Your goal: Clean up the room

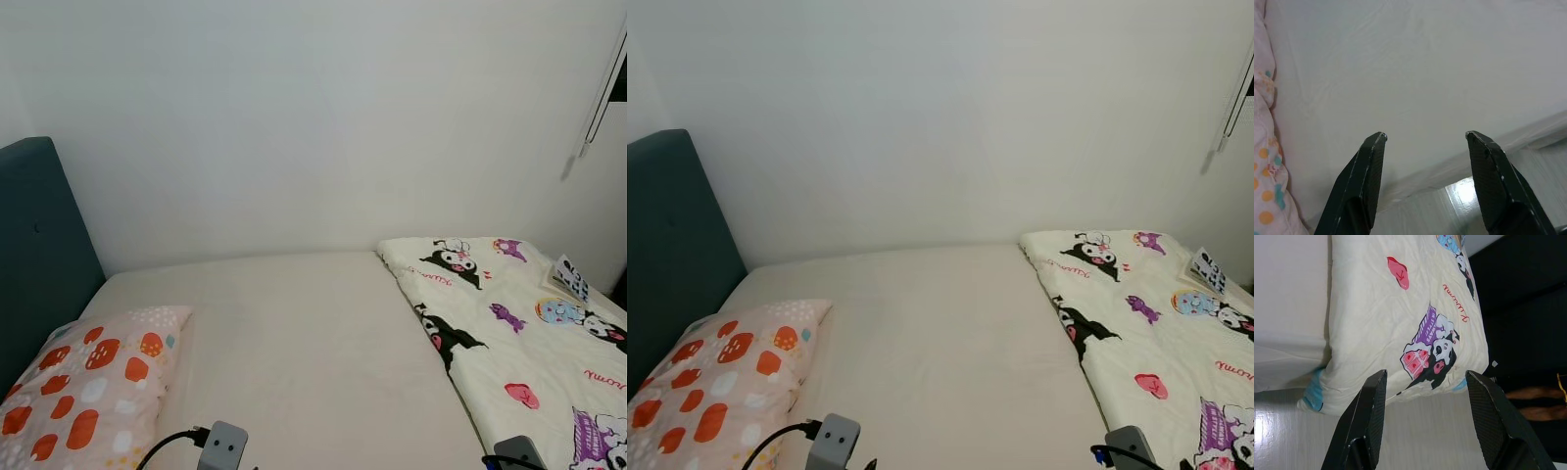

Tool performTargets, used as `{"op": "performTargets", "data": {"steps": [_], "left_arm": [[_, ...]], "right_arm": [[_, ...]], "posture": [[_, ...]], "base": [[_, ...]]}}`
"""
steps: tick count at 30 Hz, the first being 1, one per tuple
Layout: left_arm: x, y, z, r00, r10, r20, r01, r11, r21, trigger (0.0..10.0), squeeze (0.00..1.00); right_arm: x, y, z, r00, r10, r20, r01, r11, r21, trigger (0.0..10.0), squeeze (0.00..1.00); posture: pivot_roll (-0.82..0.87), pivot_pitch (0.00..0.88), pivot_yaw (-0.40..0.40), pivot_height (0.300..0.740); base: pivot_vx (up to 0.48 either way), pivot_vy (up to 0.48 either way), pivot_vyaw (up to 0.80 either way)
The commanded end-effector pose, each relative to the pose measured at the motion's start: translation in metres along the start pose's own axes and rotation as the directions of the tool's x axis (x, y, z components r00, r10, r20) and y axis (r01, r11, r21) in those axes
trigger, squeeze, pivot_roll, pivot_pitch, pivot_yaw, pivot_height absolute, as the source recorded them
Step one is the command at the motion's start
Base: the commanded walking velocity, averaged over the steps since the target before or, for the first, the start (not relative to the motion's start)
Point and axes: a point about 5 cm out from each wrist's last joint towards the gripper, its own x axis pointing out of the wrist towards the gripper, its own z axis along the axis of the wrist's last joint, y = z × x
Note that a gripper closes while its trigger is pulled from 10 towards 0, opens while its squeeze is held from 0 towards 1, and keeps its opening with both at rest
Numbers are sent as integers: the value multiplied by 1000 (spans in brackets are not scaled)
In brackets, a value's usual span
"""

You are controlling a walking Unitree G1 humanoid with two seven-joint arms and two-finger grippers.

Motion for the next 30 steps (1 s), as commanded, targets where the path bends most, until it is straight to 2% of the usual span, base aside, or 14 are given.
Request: {"op": "performTargets", "data": {"steps": [1, 24, 30], "left_arm": [[-3, 1, -5, 1000, 6, -22, -6, 1000, -13, 10000, 0], [-5, 3, -6, 1000, 13, -24, -14, 1000, -17, 10000, 0], [-4, -2, -7, 999, -17, -32, 17, 1000, -15, 10000, 0]], "right_arm": [[0, -2, -4, 1000, -1, -14, 1, 1000, 8, 10000, 0], [-2, -1, -5, 1000, -1, -10, 1, 1000, 10, 10000, 0], [-2, -1, -5, 1000, -1, -10, 1, 1000, 10, 10000, 0]], "posture": [[-32, 147, 1, 740], [-32, 150, -3, 740], [-46, 152, 14, 740]], "base": [[0, 0, 0], [0, 0, 0], [0, 0, 0]]}}
